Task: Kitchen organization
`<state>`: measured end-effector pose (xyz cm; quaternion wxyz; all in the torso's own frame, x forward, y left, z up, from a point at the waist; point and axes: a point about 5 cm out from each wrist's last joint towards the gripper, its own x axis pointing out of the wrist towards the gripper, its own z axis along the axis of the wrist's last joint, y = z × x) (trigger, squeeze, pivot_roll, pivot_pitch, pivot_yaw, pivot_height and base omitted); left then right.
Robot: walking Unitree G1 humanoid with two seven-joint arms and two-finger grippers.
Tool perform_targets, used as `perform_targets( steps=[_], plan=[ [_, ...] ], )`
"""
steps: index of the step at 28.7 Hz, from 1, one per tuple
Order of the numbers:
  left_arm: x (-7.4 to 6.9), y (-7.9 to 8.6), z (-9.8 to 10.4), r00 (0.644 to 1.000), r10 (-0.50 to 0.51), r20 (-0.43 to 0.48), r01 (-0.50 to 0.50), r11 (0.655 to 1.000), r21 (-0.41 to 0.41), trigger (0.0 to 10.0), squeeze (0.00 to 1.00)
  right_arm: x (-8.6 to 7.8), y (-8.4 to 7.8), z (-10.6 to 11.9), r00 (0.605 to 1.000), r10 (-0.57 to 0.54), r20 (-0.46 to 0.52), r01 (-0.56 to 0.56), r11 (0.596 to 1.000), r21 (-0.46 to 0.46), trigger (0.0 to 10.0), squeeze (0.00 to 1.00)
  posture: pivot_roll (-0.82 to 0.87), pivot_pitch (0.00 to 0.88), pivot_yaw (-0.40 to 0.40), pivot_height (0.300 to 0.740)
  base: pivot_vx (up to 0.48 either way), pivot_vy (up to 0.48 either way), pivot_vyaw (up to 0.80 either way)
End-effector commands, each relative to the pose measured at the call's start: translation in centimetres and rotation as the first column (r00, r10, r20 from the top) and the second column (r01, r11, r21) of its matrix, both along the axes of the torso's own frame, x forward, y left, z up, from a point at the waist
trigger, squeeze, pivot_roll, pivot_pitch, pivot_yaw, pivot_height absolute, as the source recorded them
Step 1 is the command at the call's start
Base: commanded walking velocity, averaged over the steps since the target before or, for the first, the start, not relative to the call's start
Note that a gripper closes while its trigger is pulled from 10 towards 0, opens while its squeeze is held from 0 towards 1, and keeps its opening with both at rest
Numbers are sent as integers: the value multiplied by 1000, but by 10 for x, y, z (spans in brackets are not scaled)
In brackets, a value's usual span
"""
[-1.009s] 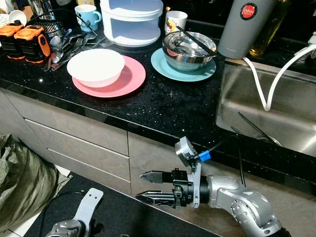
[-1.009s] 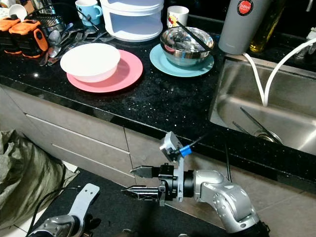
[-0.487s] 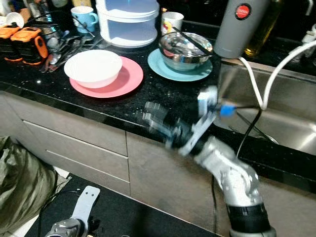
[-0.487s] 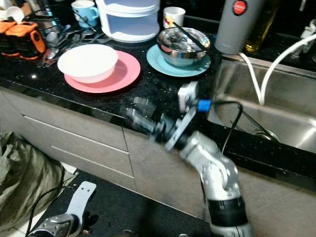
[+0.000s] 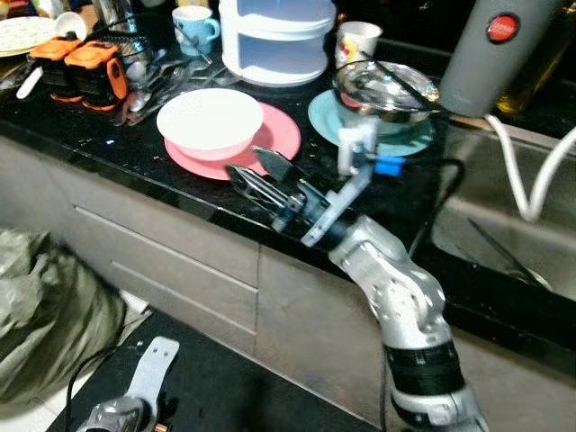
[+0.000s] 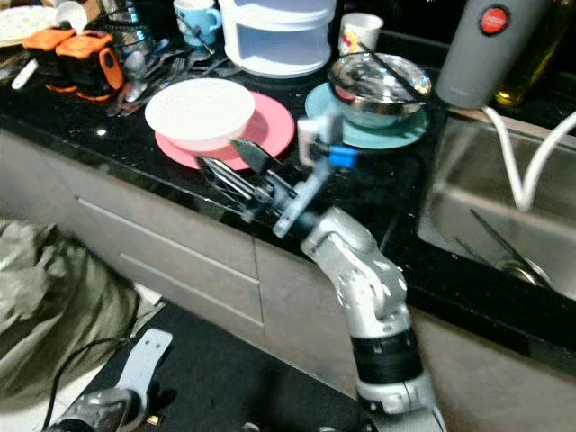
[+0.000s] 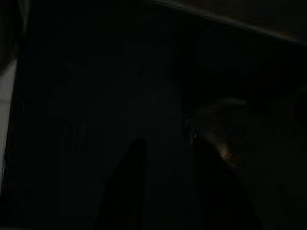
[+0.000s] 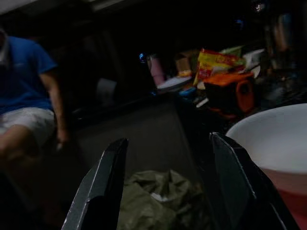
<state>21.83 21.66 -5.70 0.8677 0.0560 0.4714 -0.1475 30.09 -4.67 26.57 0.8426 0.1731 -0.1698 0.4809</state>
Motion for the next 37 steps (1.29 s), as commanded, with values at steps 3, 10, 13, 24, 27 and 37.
perform_targets(
  steps=[3, 10, 13, 24, 27, 37],
  plan=[
    [-7, -1, -4, 1000, -1, -22, 1, 1000, -14, 10000, 0, 4, 1, 1, 999, -34, 3, 34, 999, -4, 10000, 0, 29, 120, -24, 740, 0, 0, 769],
    [-7, -2, -4, 1000, 7, -20, -8, 1000, -25, 10000, 0, 14, 2, 11, 993, -108, 44, 110, 993, -32, 10000, 0, 23, 121, -25, 740, 0, 0, 759],
    [-7, -2, -4, 1000, 10, -22, -11, 1000, -28, 10000, 0, 20, 2, 13, 986, -161, 46, 163, 986, -40, 10000, 0, 25, 124, -24, 740, 0, 0, 237],
    [-7, 1, -4, 1000, 19, -25, -19, 1000, -9, 10000, 0, 32, 3, 14, 959, -274, 71, 281, 952, -124, 10000, 0, 26, 127, -20, 740, 0, -335, 0],
    [-6, 1, -4, 999, 38, -18, -38, 999, -10, 10000, 0, 37, 2, 12, 940, -327, 92, 339, 926, -167, 10000, 0, 25, 128, -20, 740, 0, 0, 0],
    [-5, 0, -4, 999, 33, -14, -33, 999, -15, 10000, 0, 49, 22, 19, 886, -389, 253, 456, 831, -318, 10000, 0, 22, 129, -26, 740, 0, 0, 0]
  ],
)
